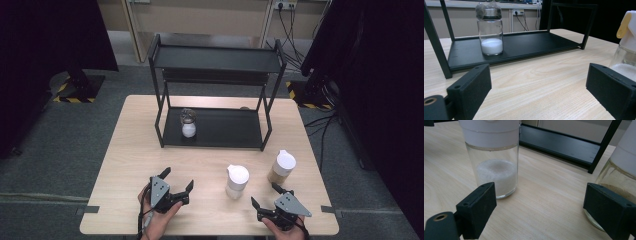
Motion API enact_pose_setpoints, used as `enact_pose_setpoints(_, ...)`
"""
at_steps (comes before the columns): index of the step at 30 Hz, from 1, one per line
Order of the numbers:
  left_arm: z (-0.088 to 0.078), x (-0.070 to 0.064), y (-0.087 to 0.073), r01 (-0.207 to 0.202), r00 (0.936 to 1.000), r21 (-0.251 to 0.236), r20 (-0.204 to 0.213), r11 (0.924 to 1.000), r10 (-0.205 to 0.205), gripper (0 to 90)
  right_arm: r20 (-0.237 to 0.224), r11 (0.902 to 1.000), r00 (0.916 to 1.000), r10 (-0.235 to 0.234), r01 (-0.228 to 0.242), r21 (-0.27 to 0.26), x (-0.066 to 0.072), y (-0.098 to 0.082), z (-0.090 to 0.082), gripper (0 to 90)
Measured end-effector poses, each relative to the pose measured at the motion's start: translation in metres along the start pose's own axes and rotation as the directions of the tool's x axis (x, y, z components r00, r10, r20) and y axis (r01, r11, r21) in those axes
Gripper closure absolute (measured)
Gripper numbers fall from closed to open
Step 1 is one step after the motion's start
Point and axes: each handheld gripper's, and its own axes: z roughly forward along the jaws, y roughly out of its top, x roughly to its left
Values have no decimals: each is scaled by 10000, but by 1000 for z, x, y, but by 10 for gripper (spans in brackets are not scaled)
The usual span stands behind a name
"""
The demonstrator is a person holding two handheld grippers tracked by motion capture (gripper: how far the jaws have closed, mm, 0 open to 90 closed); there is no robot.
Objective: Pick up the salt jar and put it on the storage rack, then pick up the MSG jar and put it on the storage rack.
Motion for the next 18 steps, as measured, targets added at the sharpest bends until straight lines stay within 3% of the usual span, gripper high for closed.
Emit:
enact_pose_setpoints(11, 0, 0, 0, 8, 10000, 11, 7, 10000, -8, 53, -59, 10000, 10000, 67, -68, -46, -1, 0, 0, 109)
enact_pose_setpoints(18, 0, 0, 0, 16, 10000, 29, 8, 10000, -16, 54, -274, 9986, 9991, 317, -328, -413, -3, -2, -4, 102)
